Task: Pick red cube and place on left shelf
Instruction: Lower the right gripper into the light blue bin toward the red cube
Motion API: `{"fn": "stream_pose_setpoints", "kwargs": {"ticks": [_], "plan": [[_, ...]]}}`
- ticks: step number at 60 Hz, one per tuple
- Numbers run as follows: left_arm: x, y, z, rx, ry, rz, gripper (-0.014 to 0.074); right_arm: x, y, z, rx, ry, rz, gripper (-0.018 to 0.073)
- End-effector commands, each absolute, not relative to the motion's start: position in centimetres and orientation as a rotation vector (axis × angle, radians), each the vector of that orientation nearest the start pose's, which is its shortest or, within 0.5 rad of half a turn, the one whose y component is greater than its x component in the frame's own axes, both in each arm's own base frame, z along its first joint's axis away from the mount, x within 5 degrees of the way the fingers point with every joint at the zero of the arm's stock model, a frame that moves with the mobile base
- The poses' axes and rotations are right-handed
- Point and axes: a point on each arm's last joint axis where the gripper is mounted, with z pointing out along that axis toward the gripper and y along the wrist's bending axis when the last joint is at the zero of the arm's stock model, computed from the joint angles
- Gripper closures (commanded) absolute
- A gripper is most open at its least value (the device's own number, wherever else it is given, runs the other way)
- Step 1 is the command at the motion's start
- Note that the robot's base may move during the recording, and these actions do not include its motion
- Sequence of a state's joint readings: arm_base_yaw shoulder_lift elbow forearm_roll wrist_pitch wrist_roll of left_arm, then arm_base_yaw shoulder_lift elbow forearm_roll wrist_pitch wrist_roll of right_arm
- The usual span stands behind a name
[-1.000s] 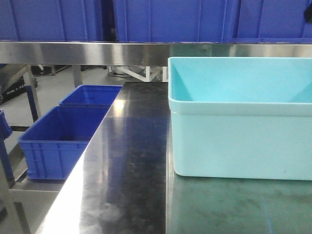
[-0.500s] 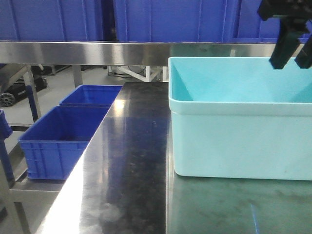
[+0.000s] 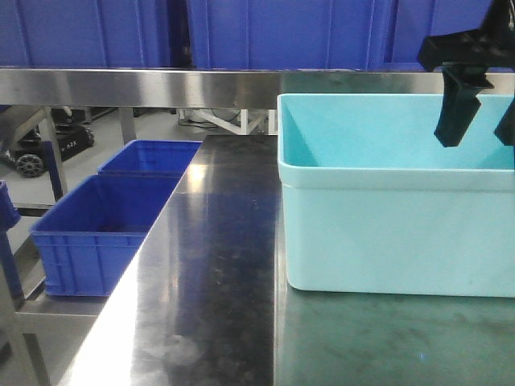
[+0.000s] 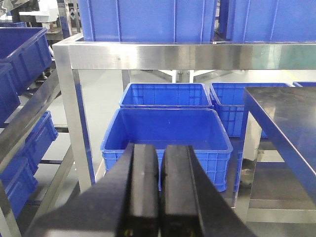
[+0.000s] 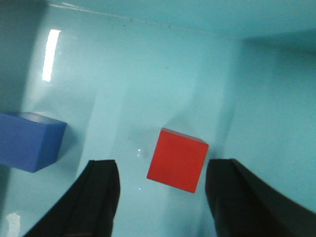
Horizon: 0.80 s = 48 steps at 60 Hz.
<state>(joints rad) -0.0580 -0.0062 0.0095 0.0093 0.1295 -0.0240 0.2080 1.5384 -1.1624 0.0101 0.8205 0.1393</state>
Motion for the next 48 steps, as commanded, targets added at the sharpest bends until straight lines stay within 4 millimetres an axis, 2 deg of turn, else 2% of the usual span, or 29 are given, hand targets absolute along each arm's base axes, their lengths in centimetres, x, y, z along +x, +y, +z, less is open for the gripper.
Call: {"fn": "stream_pose_setpoints", "kwargs": {"ticks": [1,15,31,43,48], "plan": [[5.6,-0.3,20.0,0.030,1.536,-0.061,0.0495,31.3,6.5,29.2,-0.095,2.597,0.124,0.0058],[5.6,-0.3,20.0,0.030,1.536,-0.061,0.0495,31.9,6.6,27.8,-0.109,2.640,0.093,0.0061],[5.6,-0.3,20.0,0.030,1.536,-0.061,0.0495,32.1,6.2,27.7,-0.143,2.633,0.034,0.0058],[5.6,-0.3,20.0,0.030,1.536,-0.061,0.0495,32.1,6.2,27.7,-0.143,2.632,0.034,-0.0065],[5.6,-0.3,20.0,0.030,1.536,-0.061,0.0495,32.1,6.2,27.7,-0.143,2.631,0.034,-0.0063]]}}
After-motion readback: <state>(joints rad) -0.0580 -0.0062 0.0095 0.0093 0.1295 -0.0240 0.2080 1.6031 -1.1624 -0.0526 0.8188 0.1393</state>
